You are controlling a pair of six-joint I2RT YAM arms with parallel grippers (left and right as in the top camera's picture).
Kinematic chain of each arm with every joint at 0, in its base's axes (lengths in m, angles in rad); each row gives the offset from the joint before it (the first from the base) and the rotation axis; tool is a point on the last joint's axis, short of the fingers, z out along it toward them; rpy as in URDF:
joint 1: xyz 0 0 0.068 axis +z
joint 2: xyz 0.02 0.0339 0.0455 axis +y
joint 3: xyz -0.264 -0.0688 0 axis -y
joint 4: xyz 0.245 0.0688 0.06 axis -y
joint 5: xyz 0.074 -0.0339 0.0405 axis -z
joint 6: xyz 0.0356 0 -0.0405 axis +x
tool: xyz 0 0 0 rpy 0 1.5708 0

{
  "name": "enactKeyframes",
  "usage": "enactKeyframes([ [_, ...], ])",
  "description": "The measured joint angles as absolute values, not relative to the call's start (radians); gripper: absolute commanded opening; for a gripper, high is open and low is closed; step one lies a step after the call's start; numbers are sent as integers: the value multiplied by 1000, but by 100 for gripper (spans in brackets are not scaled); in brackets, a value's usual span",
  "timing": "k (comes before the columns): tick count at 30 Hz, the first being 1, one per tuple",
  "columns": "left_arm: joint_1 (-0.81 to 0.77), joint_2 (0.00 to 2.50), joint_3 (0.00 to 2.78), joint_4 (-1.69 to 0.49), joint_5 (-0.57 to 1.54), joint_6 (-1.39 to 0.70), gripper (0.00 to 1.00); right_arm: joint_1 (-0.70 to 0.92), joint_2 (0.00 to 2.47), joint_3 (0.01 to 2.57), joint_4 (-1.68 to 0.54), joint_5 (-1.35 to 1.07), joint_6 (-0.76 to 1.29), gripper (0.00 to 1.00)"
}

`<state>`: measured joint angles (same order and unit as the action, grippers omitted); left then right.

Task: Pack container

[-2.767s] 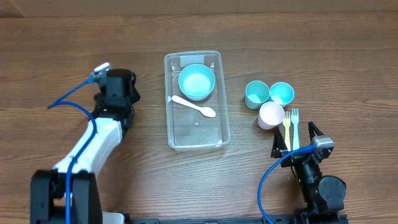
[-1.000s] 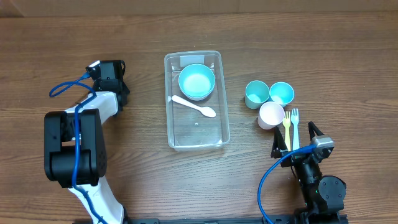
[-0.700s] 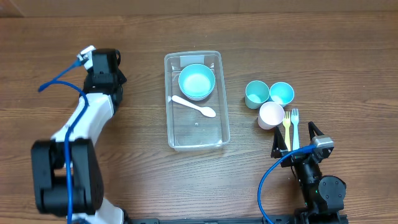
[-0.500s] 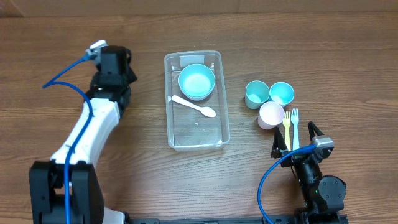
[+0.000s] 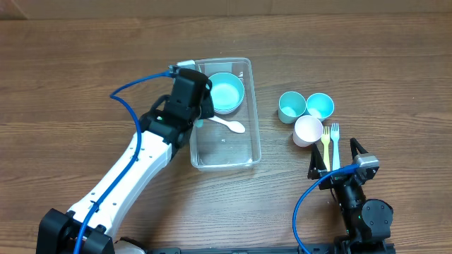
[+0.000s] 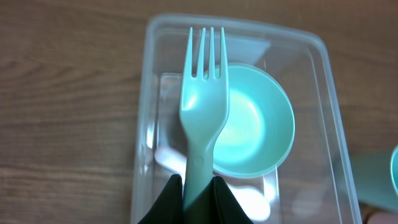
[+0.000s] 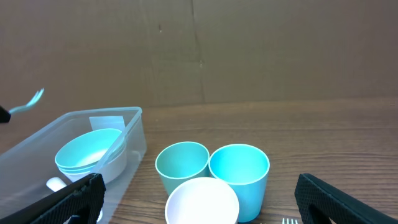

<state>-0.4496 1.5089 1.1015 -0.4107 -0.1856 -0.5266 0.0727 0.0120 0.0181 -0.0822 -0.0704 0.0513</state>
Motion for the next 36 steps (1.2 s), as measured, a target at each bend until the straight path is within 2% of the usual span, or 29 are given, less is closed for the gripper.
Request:
enactKeyframes([
  [5, -469, 1509, 1102, -505, -167, -557, 19, 73, 12, 18, -83, -70, 52, 100],
  [7, -472, 1509, 1102, -506, -164, -565, 38, 73, 12, 18, -83, -70, 52, 100],
  [10, -472, 1509, 1102, -505, -161, -577, 50, 73, 12, 18, -82, -71, 52, 100],
  [15, -472, 1509, 1102, -464, -160, -579, 52, 72, 12, 18, -83, -70, 52, 100],
  [22, -454, 1507, 1120, -502, -172, -577, 61, 73, 12, 18, -83, -70, 52, 100],
  [24, -410, 1495, 1131, -547, -175, -578, 66, 73, 12, 18, -83, -70, 52, 100],
  [27, -281, 1475, 1140, -627, -179, -579, 89, 73, 12, 18, -83, -70, 52, 100],
  [29, -185, 1472, 1142, -675, -184, -582, 100, 73, 12, 18, -82, -70, 51, 100],
  [36, 48, 1472, 1142, -745, -196, -569, 100, 73, 12, 18, -83, -70, 52, 100],
])
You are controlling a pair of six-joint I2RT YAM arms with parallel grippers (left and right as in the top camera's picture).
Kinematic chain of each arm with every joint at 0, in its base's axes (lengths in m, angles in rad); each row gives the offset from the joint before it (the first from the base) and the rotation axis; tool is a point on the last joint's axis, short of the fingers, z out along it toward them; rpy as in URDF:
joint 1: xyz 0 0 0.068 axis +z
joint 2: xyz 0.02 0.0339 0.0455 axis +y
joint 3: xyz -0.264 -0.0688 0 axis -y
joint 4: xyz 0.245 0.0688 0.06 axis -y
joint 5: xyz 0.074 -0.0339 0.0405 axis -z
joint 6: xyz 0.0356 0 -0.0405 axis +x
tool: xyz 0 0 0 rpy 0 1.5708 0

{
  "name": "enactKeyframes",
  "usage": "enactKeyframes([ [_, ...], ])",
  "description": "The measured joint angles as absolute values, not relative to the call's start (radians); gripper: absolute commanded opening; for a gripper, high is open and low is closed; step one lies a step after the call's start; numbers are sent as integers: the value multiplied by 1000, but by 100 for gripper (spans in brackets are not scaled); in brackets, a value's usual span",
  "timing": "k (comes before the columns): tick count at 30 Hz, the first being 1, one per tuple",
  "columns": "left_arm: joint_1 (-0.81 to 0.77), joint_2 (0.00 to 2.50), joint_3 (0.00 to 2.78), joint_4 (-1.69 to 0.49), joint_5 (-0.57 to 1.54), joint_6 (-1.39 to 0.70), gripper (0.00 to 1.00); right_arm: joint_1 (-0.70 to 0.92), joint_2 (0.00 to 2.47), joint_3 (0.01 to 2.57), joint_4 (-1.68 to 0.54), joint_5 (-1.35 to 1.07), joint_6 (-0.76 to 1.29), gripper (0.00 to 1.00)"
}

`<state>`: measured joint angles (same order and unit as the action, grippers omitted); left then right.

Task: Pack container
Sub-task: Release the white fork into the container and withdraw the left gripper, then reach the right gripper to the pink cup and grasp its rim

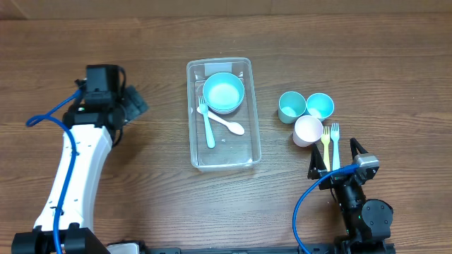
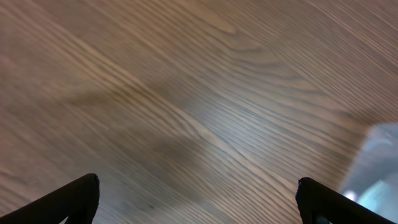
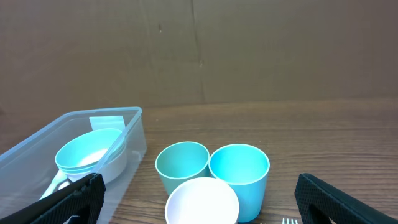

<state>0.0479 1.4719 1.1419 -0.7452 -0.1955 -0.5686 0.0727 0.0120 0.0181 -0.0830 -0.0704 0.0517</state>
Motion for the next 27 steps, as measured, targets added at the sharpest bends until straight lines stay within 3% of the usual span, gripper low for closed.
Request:
enactKeyframes([
  [20, 109, 1472, 1142, -753, -197, -567, 100, 73, 12, 18, -78, -90, 74, 100],
  [27, 109, 1472, 1142, -755, -197, -566, 100, 73, 11, 21, 44, -116, 173, 100],
])
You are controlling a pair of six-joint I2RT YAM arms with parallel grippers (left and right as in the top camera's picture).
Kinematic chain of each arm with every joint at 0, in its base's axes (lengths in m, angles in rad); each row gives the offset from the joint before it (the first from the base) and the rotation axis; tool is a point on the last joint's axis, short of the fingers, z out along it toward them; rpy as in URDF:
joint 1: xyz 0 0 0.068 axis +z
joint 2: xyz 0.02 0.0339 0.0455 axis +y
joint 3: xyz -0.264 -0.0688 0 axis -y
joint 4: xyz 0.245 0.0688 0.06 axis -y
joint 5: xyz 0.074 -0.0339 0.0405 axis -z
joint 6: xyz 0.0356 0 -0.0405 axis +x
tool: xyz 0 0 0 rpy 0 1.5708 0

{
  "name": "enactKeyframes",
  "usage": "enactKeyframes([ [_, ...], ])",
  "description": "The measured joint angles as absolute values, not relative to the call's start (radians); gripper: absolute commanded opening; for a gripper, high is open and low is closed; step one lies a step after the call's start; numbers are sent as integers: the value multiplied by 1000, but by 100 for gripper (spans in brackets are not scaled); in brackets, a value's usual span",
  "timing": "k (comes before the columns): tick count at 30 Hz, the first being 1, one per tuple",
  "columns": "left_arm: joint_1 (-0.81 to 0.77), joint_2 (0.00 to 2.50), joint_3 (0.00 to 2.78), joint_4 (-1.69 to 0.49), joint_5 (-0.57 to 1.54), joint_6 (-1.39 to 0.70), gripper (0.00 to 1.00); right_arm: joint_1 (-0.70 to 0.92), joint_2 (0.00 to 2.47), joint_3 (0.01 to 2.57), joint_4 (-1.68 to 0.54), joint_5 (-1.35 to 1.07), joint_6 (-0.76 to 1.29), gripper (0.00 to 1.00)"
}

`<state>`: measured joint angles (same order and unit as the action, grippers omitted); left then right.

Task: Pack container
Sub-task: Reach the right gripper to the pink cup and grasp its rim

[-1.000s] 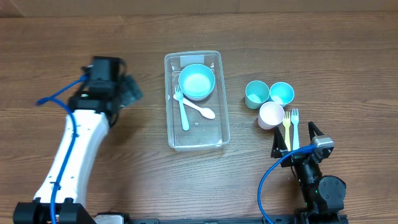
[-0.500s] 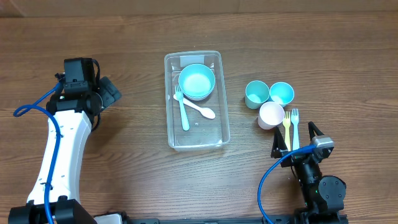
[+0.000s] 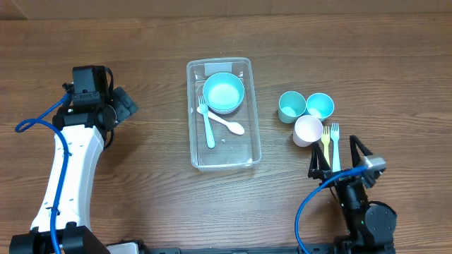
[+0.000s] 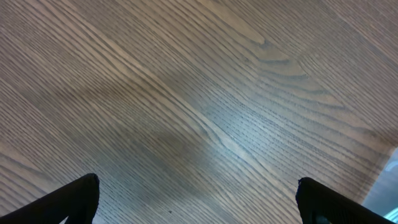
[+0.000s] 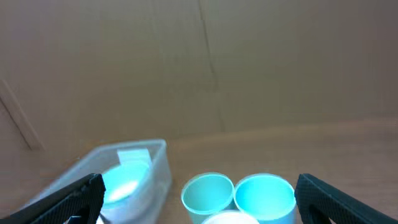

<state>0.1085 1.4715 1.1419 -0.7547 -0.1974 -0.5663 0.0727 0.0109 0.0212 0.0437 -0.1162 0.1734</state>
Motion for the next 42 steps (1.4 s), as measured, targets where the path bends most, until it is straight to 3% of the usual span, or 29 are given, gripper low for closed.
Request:
enactKeyframes([
  [4, 109, 1472, 1142, -755, -197, -566, 100, 73, 11, 97, -25, -77, 199, 100],
  [12, 109, 1472, 1142, -756, -197, -566, 100, 73, 147, 514, -365, 31, 210, 100],
  [25, 109, 1472, 1142, -756, -198, -566, 100, 73, 1013, 1239, -1169, -19, 213, 100],
  [32, 109, 1472, 1142, -756, -198, -567, 100, 73, 1309, 1324, -1214, -63, 212, 100],
  [36, 109, 1472, 1142, -756, -198, -566, 100, 73, 1479, 1326, -1217, -64, 210, 88],
  [40, 109, 1472, 1142, -756, -198, -566, 100, 73, 1609, 1326, -1191, -62, 207, 65],
  [42, 109, 1472, 1142, -756, -198, -566, 100, 72, 1655, 1326, -1172, -57, 211, 59],
])
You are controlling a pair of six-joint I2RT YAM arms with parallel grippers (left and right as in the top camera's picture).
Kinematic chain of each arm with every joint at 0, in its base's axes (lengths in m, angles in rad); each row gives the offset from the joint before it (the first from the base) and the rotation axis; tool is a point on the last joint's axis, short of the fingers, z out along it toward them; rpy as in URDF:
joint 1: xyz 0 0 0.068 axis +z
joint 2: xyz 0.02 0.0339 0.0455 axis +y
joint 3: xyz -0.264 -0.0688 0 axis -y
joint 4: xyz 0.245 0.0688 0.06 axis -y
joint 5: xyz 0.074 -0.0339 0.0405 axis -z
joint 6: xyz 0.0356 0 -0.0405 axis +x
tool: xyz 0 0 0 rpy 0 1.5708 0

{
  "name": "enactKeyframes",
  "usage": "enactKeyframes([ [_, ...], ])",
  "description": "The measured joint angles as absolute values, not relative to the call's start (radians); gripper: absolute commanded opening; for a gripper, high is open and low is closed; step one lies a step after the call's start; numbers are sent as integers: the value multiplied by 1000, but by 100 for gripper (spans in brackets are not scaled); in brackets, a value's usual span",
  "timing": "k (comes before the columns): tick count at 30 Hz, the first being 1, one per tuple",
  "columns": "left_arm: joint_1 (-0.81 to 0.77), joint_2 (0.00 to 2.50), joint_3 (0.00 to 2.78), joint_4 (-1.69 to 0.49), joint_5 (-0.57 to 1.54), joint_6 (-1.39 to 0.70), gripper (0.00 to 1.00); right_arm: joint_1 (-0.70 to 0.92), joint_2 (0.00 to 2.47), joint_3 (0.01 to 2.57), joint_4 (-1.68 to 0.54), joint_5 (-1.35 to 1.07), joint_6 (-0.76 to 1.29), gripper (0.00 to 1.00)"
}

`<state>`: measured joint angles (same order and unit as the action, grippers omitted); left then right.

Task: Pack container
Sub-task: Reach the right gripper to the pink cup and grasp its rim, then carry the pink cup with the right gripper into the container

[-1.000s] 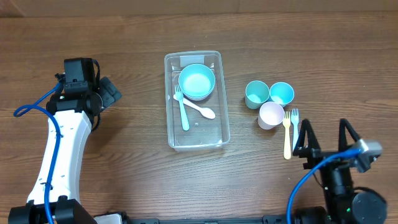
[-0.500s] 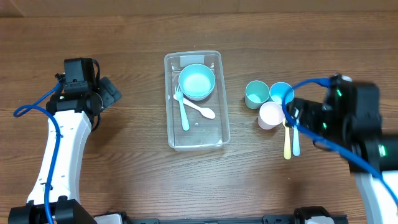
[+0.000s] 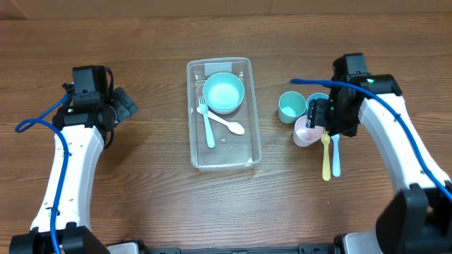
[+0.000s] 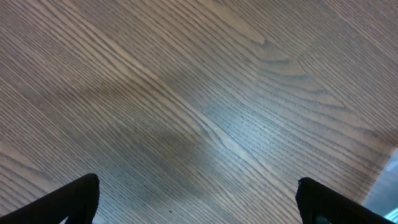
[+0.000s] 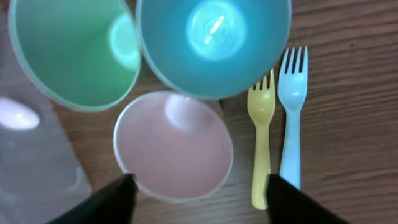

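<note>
The clear container (image 3: 248, 144) holds a teal bowl (image 3: 224, 92), a teal fork (image 3: 206, 124) and a white spoon (image 3: 230, 125). To its right stand a green cup (image 5: 74, 50), a blue cup (image 5: 213, 43) and a white cup (image 5: 174, 146). Beside them lie a yellow fork (image 5: 261, 137) and a blue fork (image 5: 291, 118). My right gripper (image 5: 199, 202) hangs open over the white cup, one finger on each side of it, and it also shows in the overhead view (image 3: 321, 121). My left gripper (image 4: 199, 205) is open over bare wood, far left of the container.
In the overhead view the yellow fork (image 3: 325, 156) and blue fork (image 3: 336, 156) lie side by side, tines toward the cups. The green cup (image 3: 290, 106) stands closest to the container's right wall. Bare wooden table (image 3: 141, 176) surrounds everything.
My right arm has moved from the table's near edge to above the cups, its camera now looking straight down on the white cup. The left arm has not moved.
My left gripper was shut on the teal fork above the container. Then the fork lay in the container beside the spoon and the left gripper stood open out to the left. The right gripper stayed open at the near edge, then tilted up, and now hangs over the cups.
</note>
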<state>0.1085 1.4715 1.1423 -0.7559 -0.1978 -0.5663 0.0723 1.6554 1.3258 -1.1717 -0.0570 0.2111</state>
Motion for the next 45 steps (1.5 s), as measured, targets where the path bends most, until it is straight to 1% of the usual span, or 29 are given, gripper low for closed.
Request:
enactKeyframes([
  [7, 109, 1472, 1142, -756, -198, -566, 100, 73, 1691, 1326, -1141, -45, 209, 59],
  [10, 109, 1472, 1142, -756, -197, -566, 100, 72, 1696, 1297, -1061, -44, 210, 58],
  [11, 109, 1472, 1142, -756, -198, -566, 100, 73, 1696, 1259, -1023, -44, 209, 54],
  [14, 109, 1472, 1142, -756, -198, -566, 100, 73, 1703, 1196, -995, -45, 213, 38],
  [15, 109, 1472, 1142, -756, -198, -566, 100, 72, 1705, 1187, -995, -44, 211, 28],
  [16, 109, 1472, 1142, -756, -198, -566, 100, 72, 1707, 1184, -995, -44, 211, 22],
  [17, 109, 1472, 1142, -756, -198, -566, 100, 72, 1707, 1184, -995, -44, 212, 12],
  [18, 109, 1472, 1142, -756, -198, -566, 100, 73, 1707, 1184, -996, -44, 214, 5],
  [19, 109, 1472, 1142, -756, -198, -566, 100, 72, 1707, 1184, -1000, -45, 210, 4],
  [25, 109, 1472, 1142, -756, -197, -566, 100, 73, 1707, 1184, -1021, -45, 213, 4],
  [28, 109, 1472, 1142, -756, -198, -566, 100, 73, 1702, 1192, -1073, -46, 213, 4],
  [31, 109, 1472, 1142, -756, -198, -567, 100, 75, 1655, 1245, -1157, -56, 212, 4],
  [34, 109, 1472, 1142, -756, -198, -566, 100, 101, 1551, 1345, -1229, -60, 213, 4],
  [37, 109, 1472, 1142, -756, -198, -566, 100, 165, 1441, 1438, -1264, -70, 213, 4],
  [40, 109, 1472, 1142, -756, -198, -566, 100, 279, 1374, 1504, -1275, -75, 214, 4],
  [45, 109, 1472, 1142, -756, -198, -566, 100, 456, 1400, 1515, -1251, -78, 232, 4],
])
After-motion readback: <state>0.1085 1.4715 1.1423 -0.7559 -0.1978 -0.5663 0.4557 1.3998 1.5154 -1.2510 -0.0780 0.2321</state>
